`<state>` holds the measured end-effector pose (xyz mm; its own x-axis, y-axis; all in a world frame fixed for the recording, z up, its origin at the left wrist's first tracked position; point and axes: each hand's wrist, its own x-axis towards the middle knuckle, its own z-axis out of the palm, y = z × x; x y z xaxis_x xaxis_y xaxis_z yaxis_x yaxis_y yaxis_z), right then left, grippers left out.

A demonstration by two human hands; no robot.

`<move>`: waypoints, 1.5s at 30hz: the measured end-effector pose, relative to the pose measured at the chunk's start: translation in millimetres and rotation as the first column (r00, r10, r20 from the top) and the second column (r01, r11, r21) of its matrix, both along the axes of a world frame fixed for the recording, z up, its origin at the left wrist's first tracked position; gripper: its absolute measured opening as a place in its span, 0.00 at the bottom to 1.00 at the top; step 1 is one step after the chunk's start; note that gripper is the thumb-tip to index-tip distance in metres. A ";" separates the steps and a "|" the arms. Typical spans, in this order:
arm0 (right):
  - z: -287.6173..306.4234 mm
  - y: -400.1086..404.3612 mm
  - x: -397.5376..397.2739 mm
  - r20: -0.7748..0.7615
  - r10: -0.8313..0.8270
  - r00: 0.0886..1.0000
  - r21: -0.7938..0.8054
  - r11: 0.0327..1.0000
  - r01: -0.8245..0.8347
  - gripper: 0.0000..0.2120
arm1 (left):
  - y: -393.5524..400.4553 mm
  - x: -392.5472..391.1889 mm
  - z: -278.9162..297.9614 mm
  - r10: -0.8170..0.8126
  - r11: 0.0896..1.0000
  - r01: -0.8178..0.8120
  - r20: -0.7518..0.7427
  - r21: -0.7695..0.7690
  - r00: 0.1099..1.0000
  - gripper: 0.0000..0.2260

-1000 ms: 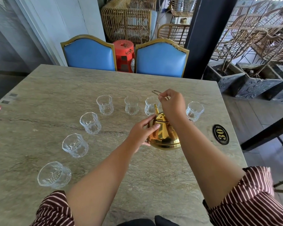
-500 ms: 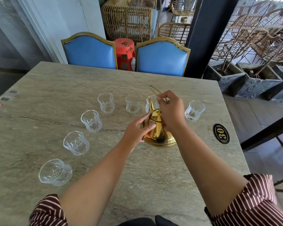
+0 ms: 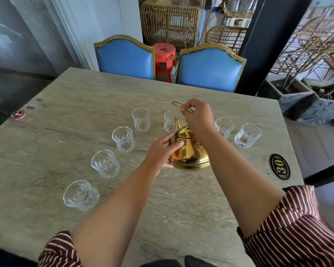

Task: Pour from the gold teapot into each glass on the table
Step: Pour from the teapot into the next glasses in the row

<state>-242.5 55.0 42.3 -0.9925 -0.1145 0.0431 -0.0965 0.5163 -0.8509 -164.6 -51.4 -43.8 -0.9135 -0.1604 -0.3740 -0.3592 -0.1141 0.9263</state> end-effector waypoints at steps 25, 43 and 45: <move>3.7 -9.4 -12.0 0.011 0.035 0.999 0.088 0.996 -0.035 0.05 | -2.0 -2.6 3.1 0.010 0.999 -0.014 0.072 0.050 0.997 0.24; 9.3 -12.4 -13.9 0.009 0.041 0.999 0.133 0.990 -0.042 0.06 | -4.3 -5.8 5.4 0.020 0.998 -0.023 0.061 0.052 0.998 0.25; 9.8 -12.8 -13.9 0.006 0.041 0.999 0.134 0.990 -0.041 0.06 | -4.6 -6.2 5.1 0.018 0.998 -0.021 0.058 0.054 0.998 0.25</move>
<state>-256.4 42.3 52.1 -0.9869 -0.1596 0.0217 -0.1175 0.6214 -0.7746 -170.8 -56.1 -38.7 -0.8870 -0.1555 -0.4349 -0.4093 -0.1717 0.8961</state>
